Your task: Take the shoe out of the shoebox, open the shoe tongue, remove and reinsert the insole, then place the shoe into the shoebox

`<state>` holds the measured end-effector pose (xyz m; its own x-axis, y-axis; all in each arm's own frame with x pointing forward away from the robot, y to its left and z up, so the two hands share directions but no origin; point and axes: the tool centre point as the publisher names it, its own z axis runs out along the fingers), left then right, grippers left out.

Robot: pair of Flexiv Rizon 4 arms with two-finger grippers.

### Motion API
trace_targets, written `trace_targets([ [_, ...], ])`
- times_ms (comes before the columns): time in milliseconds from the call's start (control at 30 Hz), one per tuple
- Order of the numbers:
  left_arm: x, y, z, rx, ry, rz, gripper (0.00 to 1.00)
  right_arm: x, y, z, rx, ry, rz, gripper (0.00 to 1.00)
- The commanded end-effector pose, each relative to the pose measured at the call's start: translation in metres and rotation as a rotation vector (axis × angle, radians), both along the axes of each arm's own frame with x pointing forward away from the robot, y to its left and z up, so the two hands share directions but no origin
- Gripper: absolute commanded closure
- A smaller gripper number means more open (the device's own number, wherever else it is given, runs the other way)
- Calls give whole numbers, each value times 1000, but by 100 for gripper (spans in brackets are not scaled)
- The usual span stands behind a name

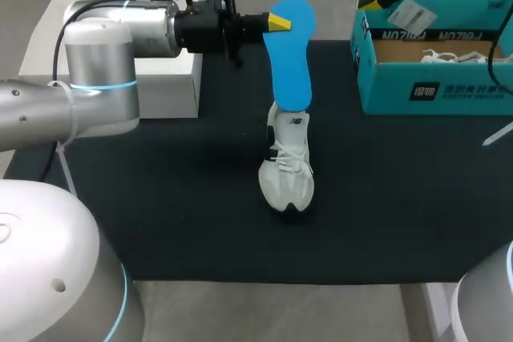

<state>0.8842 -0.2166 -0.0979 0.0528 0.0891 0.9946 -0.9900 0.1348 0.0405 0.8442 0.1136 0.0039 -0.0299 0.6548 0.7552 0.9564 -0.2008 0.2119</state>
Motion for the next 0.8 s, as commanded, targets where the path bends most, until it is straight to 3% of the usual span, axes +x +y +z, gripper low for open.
trace_targets([
  [33,-1,0,0,0,0,2,100,1,-9,-22,350,-123,48,0],
  [300,-1,0,0,0,0,2,100,8,-11,-44,767,-215,267,0],
  [433,-1,0,0,0,0,2,100,10,-6,-48,830,-214,388,0],
  [633,-1,0,0,0,0,2,100,16,1,-57,923,-149,389,0],
  [800,-1,0,0,0,0,2,100,13,-3,-68,880,-117,393,0],
])
